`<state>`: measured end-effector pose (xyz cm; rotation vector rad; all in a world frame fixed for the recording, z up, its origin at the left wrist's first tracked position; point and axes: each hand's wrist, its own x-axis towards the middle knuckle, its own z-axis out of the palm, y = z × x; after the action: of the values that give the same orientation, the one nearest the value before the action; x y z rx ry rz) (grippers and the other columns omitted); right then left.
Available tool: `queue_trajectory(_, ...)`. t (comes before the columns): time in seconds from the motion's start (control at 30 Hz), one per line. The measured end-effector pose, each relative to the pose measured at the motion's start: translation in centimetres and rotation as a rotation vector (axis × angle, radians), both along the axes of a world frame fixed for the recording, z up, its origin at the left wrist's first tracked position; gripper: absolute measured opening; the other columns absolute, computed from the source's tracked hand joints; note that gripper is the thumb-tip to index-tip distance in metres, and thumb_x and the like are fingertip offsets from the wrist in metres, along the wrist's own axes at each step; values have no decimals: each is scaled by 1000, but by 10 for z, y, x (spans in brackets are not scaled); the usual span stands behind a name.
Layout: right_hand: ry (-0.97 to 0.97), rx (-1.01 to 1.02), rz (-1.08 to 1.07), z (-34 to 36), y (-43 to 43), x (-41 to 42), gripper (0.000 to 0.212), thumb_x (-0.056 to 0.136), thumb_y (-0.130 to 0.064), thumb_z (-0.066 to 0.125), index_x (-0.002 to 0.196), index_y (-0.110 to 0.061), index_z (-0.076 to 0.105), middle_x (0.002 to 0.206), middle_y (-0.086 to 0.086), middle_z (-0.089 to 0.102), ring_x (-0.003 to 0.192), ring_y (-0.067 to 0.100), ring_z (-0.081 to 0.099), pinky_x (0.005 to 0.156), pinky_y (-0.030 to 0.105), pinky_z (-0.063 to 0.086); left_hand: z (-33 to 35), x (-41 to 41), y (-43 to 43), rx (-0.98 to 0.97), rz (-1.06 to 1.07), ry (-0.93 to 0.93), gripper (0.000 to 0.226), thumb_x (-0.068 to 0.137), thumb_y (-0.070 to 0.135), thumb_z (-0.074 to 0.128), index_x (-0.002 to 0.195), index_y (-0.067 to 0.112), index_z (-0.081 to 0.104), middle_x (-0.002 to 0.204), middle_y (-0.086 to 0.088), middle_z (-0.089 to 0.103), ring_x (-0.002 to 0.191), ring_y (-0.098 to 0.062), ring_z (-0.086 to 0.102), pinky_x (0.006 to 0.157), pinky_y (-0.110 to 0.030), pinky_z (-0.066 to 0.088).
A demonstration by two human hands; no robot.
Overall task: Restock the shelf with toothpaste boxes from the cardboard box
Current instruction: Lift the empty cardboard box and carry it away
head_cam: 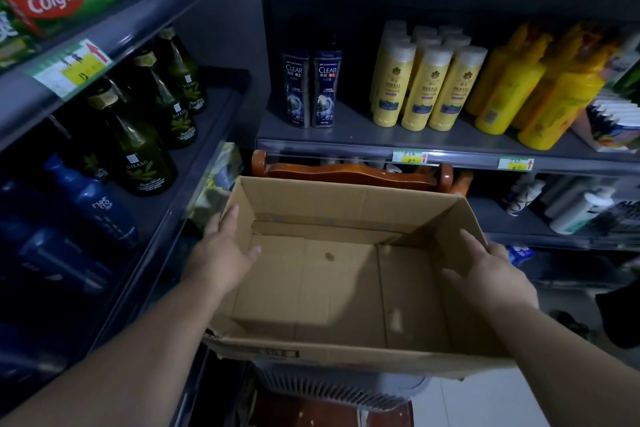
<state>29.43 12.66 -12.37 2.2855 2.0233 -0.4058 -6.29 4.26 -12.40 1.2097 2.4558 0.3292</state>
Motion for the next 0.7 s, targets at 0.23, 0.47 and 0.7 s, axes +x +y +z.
queue_trajectory(0.23,-26,-28,-46,-1,10,-3,89,85,-54,64,153,-39,9,123,11,60,100,29,63,77,41,56,2,-3,4,12,67,-72,92,82,46,69,150,44,7,156,-6,27,127,-32,47,80,-38,54)
queue_trajectory(0.47,29,21,-98,0,-3,-2,91,83,-52,69,153,-40,11,121,5,64,100,26,63,76,38,56,6,4,-2,53,57,-64,97,77,45,75,150,42,10,148,-5,41,120,-31,54,81,-42,56)
queue_trajectory(0.7,67,90,-189,23,-27,14,94,82,-54,69,153,-40,10,115,4,66,103,27,63,76,35,51,43,24,1,101,-17,28,100,79,38,75,150,44,3,154,-4,33,118,-31,55,79,-37,55)
